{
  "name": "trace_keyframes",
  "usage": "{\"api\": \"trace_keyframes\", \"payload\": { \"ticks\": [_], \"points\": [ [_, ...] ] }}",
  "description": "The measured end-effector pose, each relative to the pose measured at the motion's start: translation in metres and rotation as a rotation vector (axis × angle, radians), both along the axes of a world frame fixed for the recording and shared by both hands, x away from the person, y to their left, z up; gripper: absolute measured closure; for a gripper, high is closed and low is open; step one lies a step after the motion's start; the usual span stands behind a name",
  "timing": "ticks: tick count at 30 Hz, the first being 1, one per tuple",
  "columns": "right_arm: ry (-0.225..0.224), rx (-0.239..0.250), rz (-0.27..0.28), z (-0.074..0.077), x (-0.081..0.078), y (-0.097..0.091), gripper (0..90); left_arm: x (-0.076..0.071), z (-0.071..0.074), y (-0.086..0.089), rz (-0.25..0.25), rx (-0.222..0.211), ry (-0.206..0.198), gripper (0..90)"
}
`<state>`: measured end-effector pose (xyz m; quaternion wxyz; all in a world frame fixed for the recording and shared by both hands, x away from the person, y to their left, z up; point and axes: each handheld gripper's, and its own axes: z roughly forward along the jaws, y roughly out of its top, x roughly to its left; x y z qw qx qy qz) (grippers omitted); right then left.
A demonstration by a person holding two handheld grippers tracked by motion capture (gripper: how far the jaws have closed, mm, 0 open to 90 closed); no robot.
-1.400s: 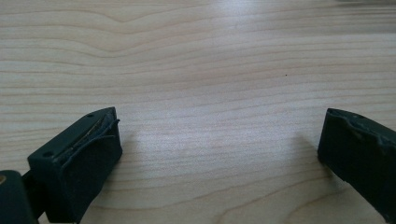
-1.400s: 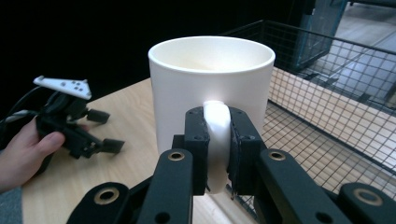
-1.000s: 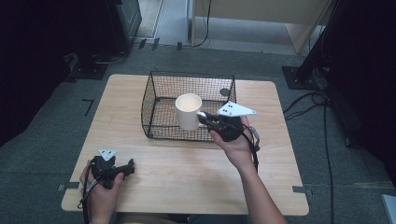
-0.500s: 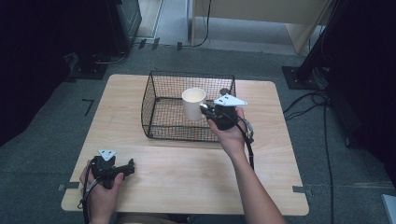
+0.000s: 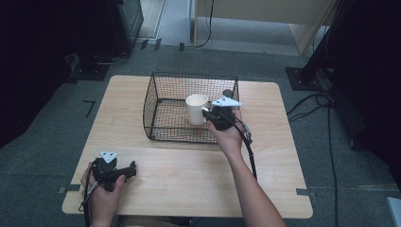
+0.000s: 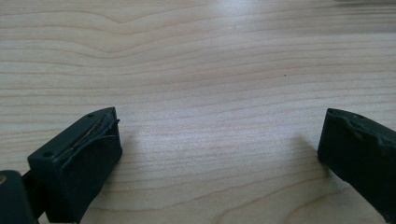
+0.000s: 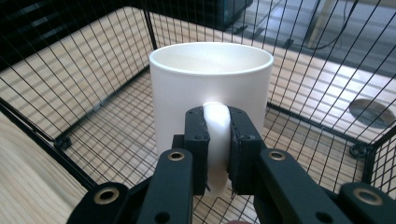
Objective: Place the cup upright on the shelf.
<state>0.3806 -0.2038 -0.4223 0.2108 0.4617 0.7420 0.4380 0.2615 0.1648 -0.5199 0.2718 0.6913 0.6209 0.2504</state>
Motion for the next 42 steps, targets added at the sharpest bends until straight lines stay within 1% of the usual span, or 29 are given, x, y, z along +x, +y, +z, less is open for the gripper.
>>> {"api": "trace_keyframes", "payload": {
  "ticks": [7, 9, 13, 15, 18, 20, 22, 25, 29, 42],
  "points": [
    [0.056, -0.044, -0.006, -0.014, 0.005, 0.004, 80.9, 0.0, 0.0, 0.0, 0.0, 0.0, 0.0, 0.0],
    [0.058, -0.04, -0.006, -0.015, 0.005, 0.004, 80.9, 0.0, 0.0, 0.0, 0.0, 0.0, 0.0, 0.0],
    [0.071, -0.046, -0.001, -0.016, 0.006, 0.004, 80.8, 0.0, 0.0, 0.0, 0.0, 0.0, 0.0, 0.0],
    [0.082, -0.045, -0.01, -0.017, 0.007, 0.003, 80.7, 0.0, 0.0, 0.0, 0.0, 0.0, 0.0, 0.0],
    [0.109, -0.027, -0.03, -0.018, 0.01, 0.0, 80.3, 0.0, 0.0, 0.0, 0.0, 0.0, 0.0, 0.0],
    [0.109, -0.019, -0.03, -0.019, 0.01, -0.002, 79.9, 0.0, 0.0, 0.0, 0.0, 0.0, 0.0, 0.0],
    [0.106, -0.025, -0.033, -0.02, 0.01, -0.002, 79.2, 0.0, 0.0, 0.0, 0.0, 0.0, 0.0, 0.0],
    [0.107, -0.011, -0.035, -0.02, 0.01, -0.004, 77.4, 0.0, 0.0, 0.0, 0.0, 0.0, 0.0, 0.0],
    [0.105, -0.005, -0.033, -0.021, 0.01, -0.004, 74.1, 0.0, 0.0, 0.0, 0.0, 0.0, 0.0, 0.0],
    [0.09, 0.019, -0.044, -0.018, 0.009, -0.005, 72.2, 0.0, 0.0, 0.0, -0.001, 0.0, 0.0, 0.0]
  ]
}}
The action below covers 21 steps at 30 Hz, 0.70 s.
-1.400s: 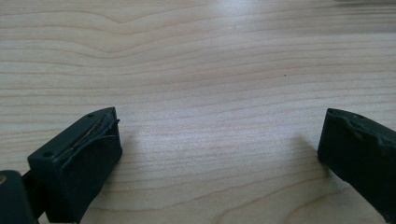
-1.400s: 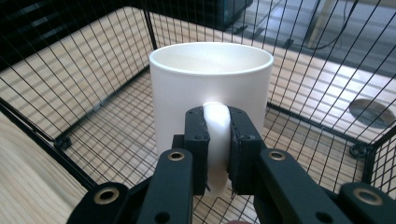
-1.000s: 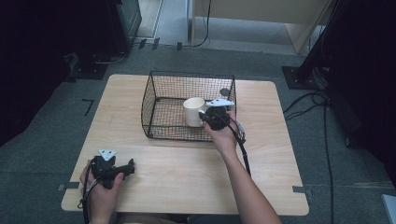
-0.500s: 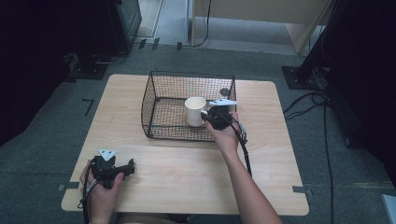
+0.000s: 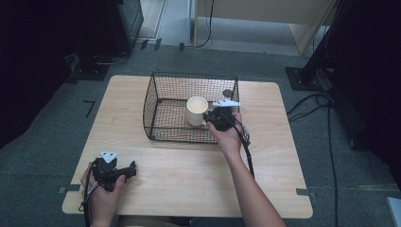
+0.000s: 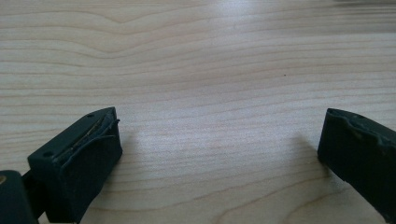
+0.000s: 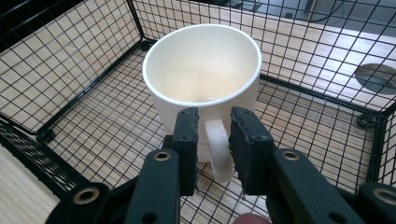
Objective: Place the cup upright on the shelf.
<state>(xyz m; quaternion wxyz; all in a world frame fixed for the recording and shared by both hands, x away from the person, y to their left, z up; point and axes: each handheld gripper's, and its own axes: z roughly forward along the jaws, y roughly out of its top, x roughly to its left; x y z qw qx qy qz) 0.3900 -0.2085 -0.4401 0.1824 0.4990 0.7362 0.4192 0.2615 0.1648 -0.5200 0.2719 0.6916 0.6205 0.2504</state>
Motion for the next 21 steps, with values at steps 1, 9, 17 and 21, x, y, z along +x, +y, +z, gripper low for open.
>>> {"api": "trace_keyframes", "payload": {
  "ticks": [1, 9, 17, 21],
  "points": [
    [-0.001, 0.006, 0.001, 0.001, 0.0, -0.001, 71.9, 0.0, 0.0, 0.0, 0.0, 0.0, 0.0, 0.0],
    [-0.035, 0.048, 0.009, 0.011, -0.011, -0.005, 50.2, 0.0, 0.0, 0.0, 0.0, -0.001, -0.001, 0.0],
    [-0.055, -0.015, 0.048, 0.024, -0.035, 0.005, 8.9, 0.0, 0.0, 0.0, 0.0, -0.001, -0.001, 0.0],
    [-0.047, -0.009, 0.076, 0.028, -0.047, 0.006, 0.0, 0.0, 0.0, 0.0, 0.0, -0.001, -0.002, 0.0]
  ]
}}
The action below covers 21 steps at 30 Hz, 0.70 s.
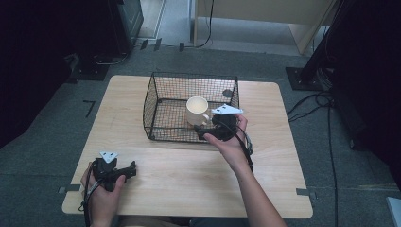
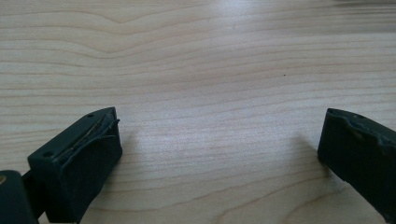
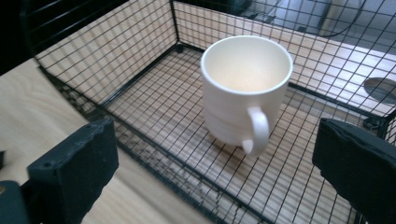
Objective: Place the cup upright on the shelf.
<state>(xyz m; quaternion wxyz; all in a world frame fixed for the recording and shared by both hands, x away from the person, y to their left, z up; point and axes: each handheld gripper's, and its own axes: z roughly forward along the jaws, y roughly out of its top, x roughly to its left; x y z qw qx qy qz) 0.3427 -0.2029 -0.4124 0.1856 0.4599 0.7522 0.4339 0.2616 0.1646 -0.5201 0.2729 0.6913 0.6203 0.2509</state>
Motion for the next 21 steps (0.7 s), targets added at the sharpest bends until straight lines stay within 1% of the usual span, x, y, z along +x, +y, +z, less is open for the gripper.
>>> {"api": "trace_keyframes", "payload": {
  "ticks": [2, 6, 10, 16, 21],
  "points": [
    [0.001, 0.008, 0.009, 0.002, -0.005, -0.001, 0.0, 0.0, 0.0, 0.0, -0.002, 0.001, 0.001, 0.0],
    [-0.013, 0.022, 0.023, 0.005, -0.018, -0.006, 0.0, 0.0, 0.0, 0.0, 0.0, 0.0, 0.0, 0.0],
    [-0.024, 0.017, 0.024, 0.005, -0.029, -0.013, 0.0, 0.0, 0.0, 0.0, 0.0, 0.0, -0.001, 0.0],
    [-0.026, 0.023, 0.017, 0.001, -0.044, -0.029, 0.0, 0.0, 0.0, 0.0, -0.002, 0.002, 0.001, 0.0],
    [-0.024, 0.028, 0.0, -0.005, -0.055, -0.044, 0.0, 0.0, 0.0, 0.0, -0.001, 0.001, 0.001, 0.0]
  ]
}}
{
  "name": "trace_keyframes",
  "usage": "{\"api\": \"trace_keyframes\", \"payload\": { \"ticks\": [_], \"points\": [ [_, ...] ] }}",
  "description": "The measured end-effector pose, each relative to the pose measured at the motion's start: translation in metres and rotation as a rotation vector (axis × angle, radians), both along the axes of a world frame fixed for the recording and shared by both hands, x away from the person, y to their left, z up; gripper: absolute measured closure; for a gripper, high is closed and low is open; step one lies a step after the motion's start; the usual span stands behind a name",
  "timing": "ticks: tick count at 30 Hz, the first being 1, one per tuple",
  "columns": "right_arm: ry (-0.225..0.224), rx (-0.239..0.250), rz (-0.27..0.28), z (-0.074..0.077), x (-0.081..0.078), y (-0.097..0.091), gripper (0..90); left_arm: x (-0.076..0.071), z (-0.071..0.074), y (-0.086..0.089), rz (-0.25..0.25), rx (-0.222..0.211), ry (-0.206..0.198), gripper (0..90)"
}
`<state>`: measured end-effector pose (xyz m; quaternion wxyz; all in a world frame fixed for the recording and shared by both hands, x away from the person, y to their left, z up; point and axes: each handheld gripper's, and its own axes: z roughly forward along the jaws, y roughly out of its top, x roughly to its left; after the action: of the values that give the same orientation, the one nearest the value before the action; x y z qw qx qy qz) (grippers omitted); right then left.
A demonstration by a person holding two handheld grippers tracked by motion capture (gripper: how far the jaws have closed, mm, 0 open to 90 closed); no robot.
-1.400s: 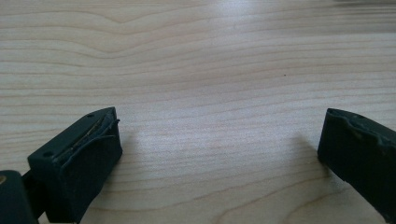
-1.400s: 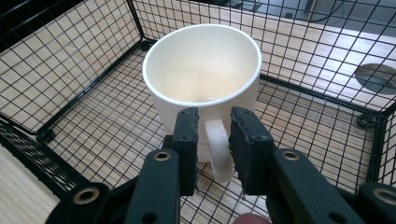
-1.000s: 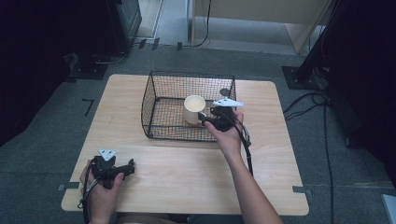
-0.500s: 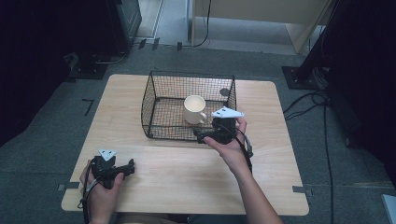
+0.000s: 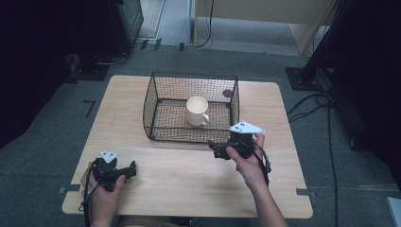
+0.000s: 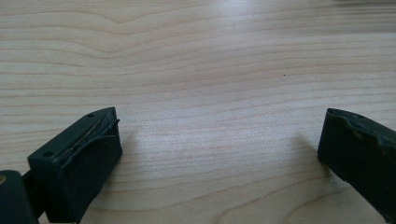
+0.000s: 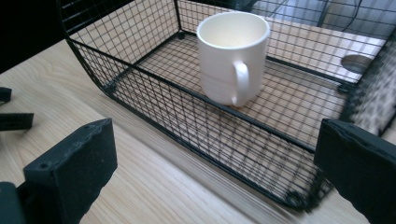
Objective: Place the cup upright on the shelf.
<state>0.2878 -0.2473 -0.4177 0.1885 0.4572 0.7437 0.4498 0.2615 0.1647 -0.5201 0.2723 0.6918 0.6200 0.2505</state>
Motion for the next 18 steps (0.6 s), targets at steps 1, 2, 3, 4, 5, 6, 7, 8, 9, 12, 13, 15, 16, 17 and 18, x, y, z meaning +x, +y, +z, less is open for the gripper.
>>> {"api": "trace_keyframes", "payload": {
  "ticks": [1, 2, 3, 4, 5, 6, 7, 8, 9, 12, 13, 15, 16, 17, 18],
  "points": [
    [-0.001, 0.001, -0.004, -0.001, -0.002, -0.003, 0.0, 0.0, 0.0, 0.0, 0.0, 0.0, 0.0, 0.0],
    [-0.001, 0.002, -0.009, -0.002, -0.004, -0.006, 0.0, 0.0, 0.0, 0.0, 0.0, 0.0, 0.0, 0.0],
    [-0.001, 0.0, -0.012, -0.004, -0.006, -0.01, 0.0, 0.0, 0.0, 0.0, -0.001, 0.001, 0.0, 0.0],
    [0.0, 0.0, -0.016, -0.005, -0.007, -0.013, 0.0, 0.0, 0.0, 0.0, -0.001, 0.001, 0.0, 0.0],
    [0.001, 0.0, -0.021, -0.006, -0.009, -0.016, 0.0, 0.0, 0.0, 0.0, -0.001, 0.001, 0.001, 0.0],
    [0.002, 0.0, -0.026, -0.008, -0.011, -0.02, 0.0, 0.0, 0.0, 0.0, -0.001, 0.001, 0.0, 0.0],
    [0.004, 0.002, -0.029, -0.01, -0.012, -0.023, 0.0, 0.0, 0.0, 0.0, -0.001, 0.001, 0.001, 0.0],
    [0.008, 0.002, -0.038, -0.012, -0.014, -0.027, 0.0, 0.0, 0.0, 0.0, -0.001, 0.001, 0.0, 0.0],
    [0.009, 0.0, -0.043, -0.013, -0.015, -0.03, 0.0, 0.0, 0.0, 0.0, -0.001, 0.001, 0.0, 0.0],
    [0.017, -0.002, -0.069, -0.02, -0.019, -0.04, 0.0, 0.0, 0.0, 0.0, -0.001, 0.001, 0.001, 0.0],
    [0.019, -0.003, -0.076, -0.021, -0.02, -0.043, 0.0, 0.0, 0.0, 0.0, -0.001, 0.001, 0.0, 0.0],
    [0.026, -0.005, -0.091, -0.025, -0.021, -0.049, 0.0, 0.0, 0.0, 0.0, -0.001, 0.001, 0.001, 0.0],
    [0.028, -0.005, -0.098, -0.027, -0.022, -0.052, 0.0, 0.0, 0.0, 0.0, -0.001, 0.001, 0.001, 0.0],
    [0.03, -0.005, -0.105, -0.028, -0.022, -0.055, 0.0, 0.0, 0.0, 0.0, -0.001, 0.001, 0.001, 0.0],
    [0.031, -0.006, -0.112, -0.03, -0.023, -0.058, 0.0, 0.0, 0.0, 0.0, -0.001, 0.001, 0.001, 0.0]
  ]
}}
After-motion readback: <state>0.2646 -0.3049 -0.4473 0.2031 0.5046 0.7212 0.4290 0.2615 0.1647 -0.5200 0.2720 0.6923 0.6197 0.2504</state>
